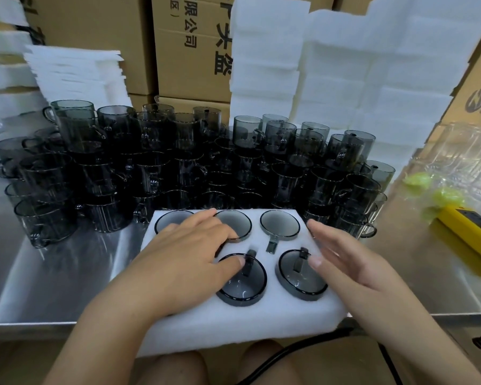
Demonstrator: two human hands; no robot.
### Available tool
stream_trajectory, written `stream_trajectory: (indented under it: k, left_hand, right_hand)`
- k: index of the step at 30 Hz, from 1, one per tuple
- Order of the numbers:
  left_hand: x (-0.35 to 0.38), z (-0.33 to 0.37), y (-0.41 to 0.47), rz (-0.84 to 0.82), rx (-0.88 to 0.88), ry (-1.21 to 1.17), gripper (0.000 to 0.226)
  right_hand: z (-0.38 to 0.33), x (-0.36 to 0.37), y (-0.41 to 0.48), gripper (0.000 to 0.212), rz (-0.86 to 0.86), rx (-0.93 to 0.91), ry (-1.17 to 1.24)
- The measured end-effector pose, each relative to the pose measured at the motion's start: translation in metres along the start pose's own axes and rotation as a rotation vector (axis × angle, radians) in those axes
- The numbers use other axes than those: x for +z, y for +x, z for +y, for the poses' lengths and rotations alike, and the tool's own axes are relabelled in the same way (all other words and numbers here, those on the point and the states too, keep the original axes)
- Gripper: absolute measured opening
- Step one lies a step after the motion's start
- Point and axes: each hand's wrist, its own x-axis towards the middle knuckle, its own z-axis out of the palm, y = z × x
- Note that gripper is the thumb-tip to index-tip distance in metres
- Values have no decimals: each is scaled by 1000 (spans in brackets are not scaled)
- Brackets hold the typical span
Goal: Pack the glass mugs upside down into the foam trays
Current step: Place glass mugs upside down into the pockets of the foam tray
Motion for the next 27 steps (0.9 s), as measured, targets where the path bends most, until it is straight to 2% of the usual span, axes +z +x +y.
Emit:
stream_trajectory:
  k: [2,5,10,12,16,19,21,23,27]
  left_hand:
    - [-1,1,0,7,-12,2,36]
    - [-3,4,0,13,-40,15,39]
    - [-7,6,-1,4,-22,1,38]
    - [-7,6,-1,-13,-16,15,39]
    - [-6,7,-6,-9,-11,20,38]
    - [-7,11,-11,-3,-5,19,35]
    - [-10,15,-15,7,10,23,32]
    - [-19,22,-21,40,44,37,28]
    - [-66,41,-25,130,131,115,28]
  right_hand:
    - [2,-2,3,38,-36,15,62]
    - [2,-6,5,36,-122,32,114]
    - [-1,-7,0,31,-99,-47,-71]
    - [-1,-10,-5,37,-170,-66,-144]
    - [-4,-20,-12,74,-348,-109,-293]
    - [-7,-18,-14,70,-393,-197,-405]
    - [-11,-14,-18,51,-371,-274,-491]
    - [-20,-16,-25,30,-274,-391,-503]
    - [-56,-33,-29,28,3,-581,-505]
